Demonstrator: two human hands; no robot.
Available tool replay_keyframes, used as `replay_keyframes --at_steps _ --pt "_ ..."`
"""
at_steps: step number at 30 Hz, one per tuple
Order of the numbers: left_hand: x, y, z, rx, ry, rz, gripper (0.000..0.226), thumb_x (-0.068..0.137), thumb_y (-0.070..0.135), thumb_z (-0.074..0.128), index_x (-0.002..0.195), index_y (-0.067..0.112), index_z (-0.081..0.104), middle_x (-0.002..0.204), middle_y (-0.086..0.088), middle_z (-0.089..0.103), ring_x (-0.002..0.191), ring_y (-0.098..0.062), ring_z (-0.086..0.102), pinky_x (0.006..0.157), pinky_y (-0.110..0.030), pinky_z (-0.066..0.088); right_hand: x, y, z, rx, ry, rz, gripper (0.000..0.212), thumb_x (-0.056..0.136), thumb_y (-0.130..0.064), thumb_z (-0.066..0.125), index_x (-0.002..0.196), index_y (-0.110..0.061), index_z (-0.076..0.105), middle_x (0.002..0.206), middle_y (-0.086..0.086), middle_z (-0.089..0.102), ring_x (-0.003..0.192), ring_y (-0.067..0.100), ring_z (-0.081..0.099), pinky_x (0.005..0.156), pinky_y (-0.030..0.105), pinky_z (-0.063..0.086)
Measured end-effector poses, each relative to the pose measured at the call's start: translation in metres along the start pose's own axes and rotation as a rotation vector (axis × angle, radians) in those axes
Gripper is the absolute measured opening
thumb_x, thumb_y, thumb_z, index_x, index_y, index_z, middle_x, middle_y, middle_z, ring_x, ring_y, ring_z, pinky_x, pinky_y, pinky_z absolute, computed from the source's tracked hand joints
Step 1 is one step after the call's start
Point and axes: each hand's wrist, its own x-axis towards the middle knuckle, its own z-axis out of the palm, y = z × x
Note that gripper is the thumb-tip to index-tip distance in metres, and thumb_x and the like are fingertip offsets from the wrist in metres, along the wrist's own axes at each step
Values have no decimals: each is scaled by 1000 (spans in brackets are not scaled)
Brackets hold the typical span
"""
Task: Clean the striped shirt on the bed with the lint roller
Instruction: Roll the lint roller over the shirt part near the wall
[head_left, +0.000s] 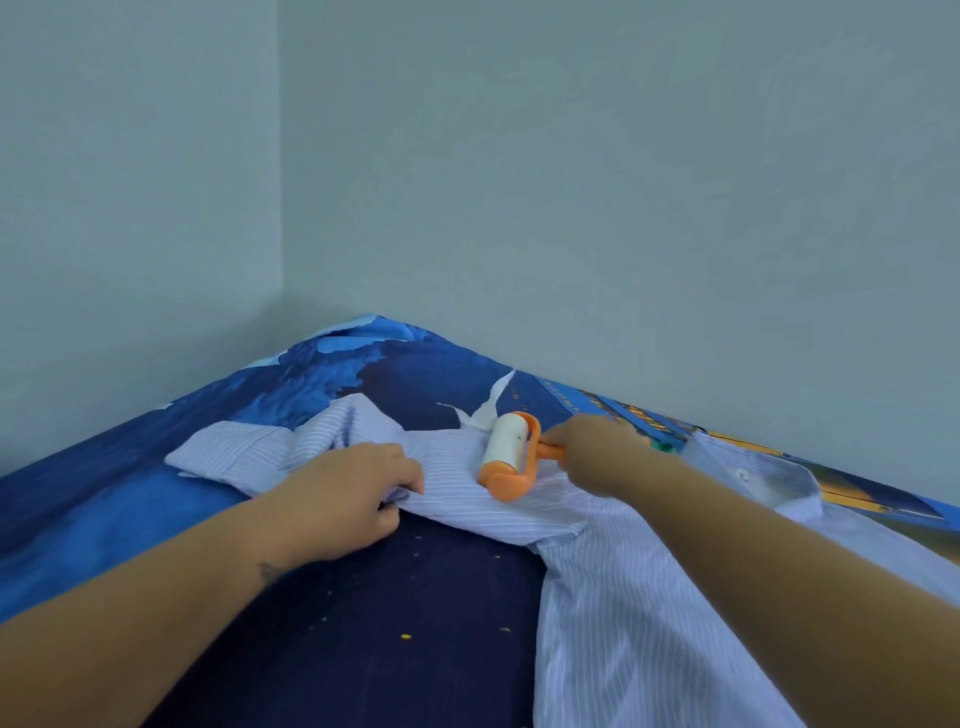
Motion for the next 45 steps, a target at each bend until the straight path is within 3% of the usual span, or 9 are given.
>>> replay_keyframes --at_steps 6,12,16,20,24,28,33,39,45 --pt "-9 -4 10 -81 40 16 38 79 37 34 104 38 62 96 21 57 94 0 49 94 -25 38 15 -53 8 220 27 -2 27 90 -12 45 110 -26 57 99 -3 58 101 22 56 86 40 43" --pt "-15 -7 7 -146 127 -12 27 87 29 43 106 38 60 89 31 54 82 16 45 98 -19 32 2 -45 -28 785 79 -2 25 98 -28 47 107 -12 64 83 2 61 70 16 53 63 27 41" --pt "-18 -10 6 -43 132 32 44 68 48 39 111 40 48 103 31 44 94 13 36 102 -20 25 -23 -8 -47 649 31 -39 15 95 -29 53 99 -22 65 72 -5 57 69 13 51 57 21 37" --pt "-21 -20 4 84 130 -74 48 68 44 45 114 33 40 120 17 38 115 -9 36 102 -24 27 -46 29 -51 359 -95 -40 28 89 -15 62 115 -24 65 101 1 64 88 17 56 76 28 43" --pt "-23 -22 -5 130 116 -261 34 79 17 55 109 25 42 113 5 38 104 -19 41 86 -29 39 -66 45 -45 215 -169 -52 35 87 -16 64 118 -32 64 92 -13 59 82 8 54 70 20 41" --pt "-29 -24 -13 118 65 -327 30 80 -3 46 95 22 45 99 3 40 77 -18 46 56 -28 33 -73 38 -37 81 -203 -68 41 86 -19 65 122 -37 63 115 -10 63 99 12 56 87 26 44" --pt "-34 -32 -24 244 -1 -479 34 85 -2 42 107 19 58 110 -1 54 102 -22 55 78 -32 47 -69 14 -36 94 -215 -84 41 88 -21 63 126 -37 61 118 -9 60 105 13 54 87 26 41" --pt "-48 -41 -27 54 395 -602 25 95 27 27 85 23 49 74 3 60 69 -23 54 60 -32 44 -56 -37 -43 125 -198 -170 41 90 -19 62 129 -31 59 116 -5 59 102 15 53 87 27 41" --pt "-59 -97 -23 -126 502 -812 27 95 24 42 114 20 60 121 -10 54 110 -33 50 86 -46 46 -35 -90 -47 166 -179 -258 29 91 -17 59 119 -23 65 104 1 62 93 21 57 78 30 45"
